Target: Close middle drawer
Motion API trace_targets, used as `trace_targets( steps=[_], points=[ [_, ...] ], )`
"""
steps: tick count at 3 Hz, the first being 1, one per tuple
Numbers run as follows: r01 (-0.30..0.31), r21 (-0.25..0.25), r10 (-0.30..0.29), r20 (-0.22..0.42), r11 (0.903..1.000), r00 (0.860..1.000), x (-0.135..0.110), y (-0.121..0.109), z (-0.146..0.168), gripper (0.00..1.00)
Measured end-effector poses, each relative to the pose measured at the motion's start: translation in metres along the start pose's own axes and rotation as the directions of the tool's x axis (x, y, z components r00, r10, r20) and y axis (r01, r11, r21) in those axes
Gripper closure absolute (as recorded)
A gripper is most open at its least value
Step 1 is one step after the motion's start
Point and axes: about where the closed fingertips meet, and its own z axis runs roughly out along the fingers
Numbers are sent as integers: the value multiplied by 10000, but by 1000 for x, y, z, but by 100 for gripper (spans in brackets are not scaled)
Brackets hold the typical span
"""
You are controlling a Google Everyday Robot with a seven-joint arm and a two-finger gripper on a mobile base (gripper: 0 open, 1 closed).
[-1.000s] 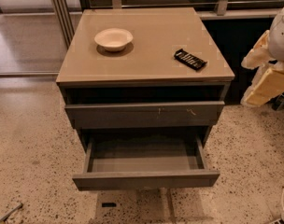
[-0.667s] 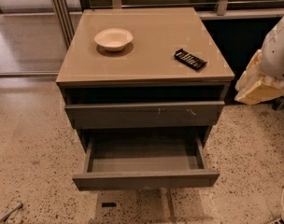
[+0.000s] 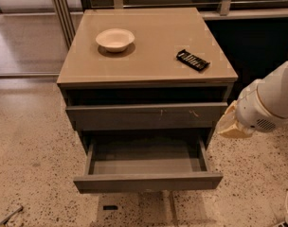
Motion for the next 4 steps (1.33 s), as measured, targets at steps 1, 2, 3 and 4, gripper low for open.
trace_targets(
  steps=[1,2,3,4],
  points=[
    [-359,-640,389,467,9973,9982,11,14,66,100],
    [-409,-685,444,497,9968,9978,13,14,74,100],
    [-184,-865,219,400,9961,9990,17,18,81,100],
    [98,-1522,-35,417,9883,9991,38,40,127,100]
  ],
)
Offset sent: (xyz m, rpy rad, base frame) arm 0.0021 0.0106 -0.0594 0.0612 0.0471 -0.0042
